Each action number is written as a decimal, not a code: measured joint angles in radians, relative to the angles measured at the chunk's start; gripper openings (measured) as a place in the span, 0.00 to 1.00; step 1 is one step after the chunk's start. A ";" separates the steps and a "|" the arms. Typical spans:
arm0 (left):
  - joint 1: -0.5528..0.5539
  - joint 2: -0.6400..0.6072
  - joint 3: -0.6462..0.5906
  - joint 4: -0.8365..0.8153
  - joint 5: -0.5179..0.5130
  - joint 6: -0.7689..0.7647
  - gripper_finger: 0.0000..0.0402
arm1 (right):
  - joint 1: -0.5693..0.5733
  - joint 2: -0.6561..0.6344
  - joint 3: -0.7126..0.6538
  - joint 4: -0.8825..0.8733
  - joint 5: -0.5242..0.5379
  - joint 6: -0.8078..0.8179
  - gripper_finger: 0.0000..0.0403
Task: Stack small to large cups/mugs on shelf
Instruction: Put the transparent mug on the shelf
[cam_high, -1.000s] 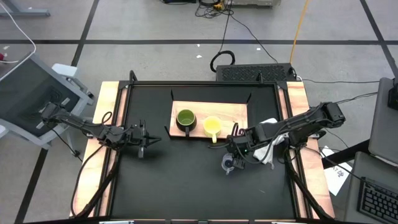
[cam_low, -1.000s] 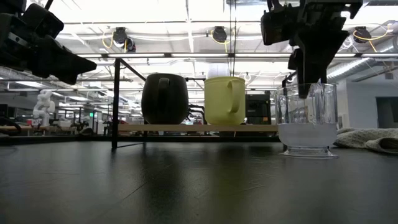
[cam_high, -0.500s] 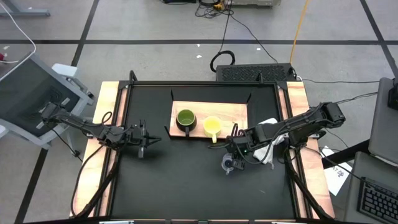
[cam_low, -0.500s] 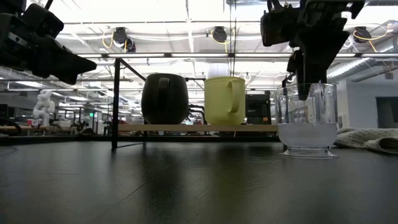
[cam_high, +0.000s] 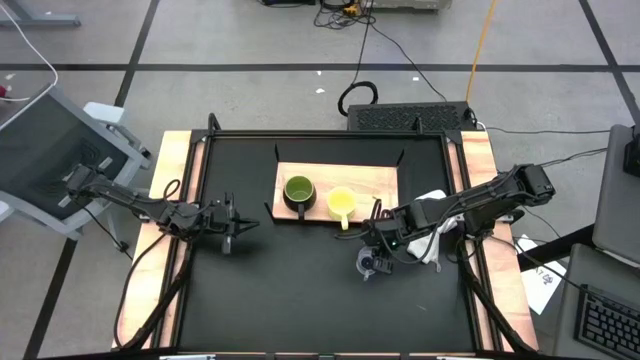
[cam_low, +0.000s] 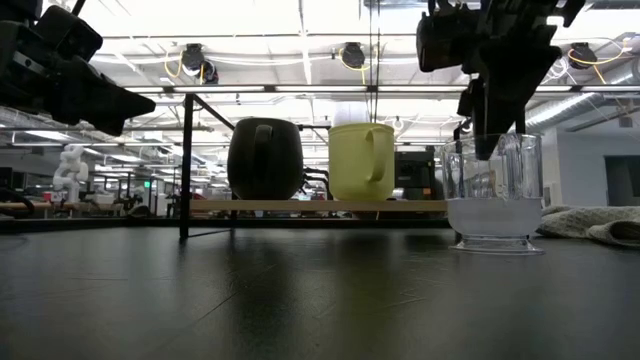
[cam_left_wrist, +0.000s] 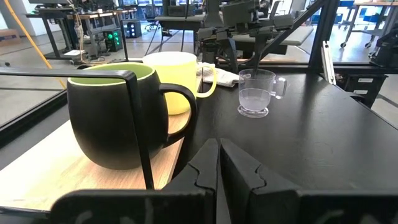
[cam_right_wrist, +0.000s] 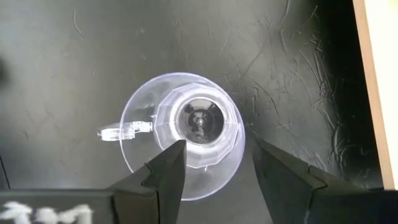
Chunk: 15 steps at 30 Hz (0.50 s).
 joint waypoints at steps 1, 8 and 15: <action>0.000 0.000 0.000 0.000 0.000 0.000 0.05 | 0.000 0.000 0.000 0.004 0.000 -0.003 0.44; 0.000 0.000 0.000 -0.001 0.000 -0.001 0.05 | 0.000 0.031 0.000 0.007 0.000 -0.020 0.44; 0.000 0.000 0.000 -0.006 0.015 -0.004 0.05 | -0.001 0.035 0.000 0.009 0.004 -0.025 0.44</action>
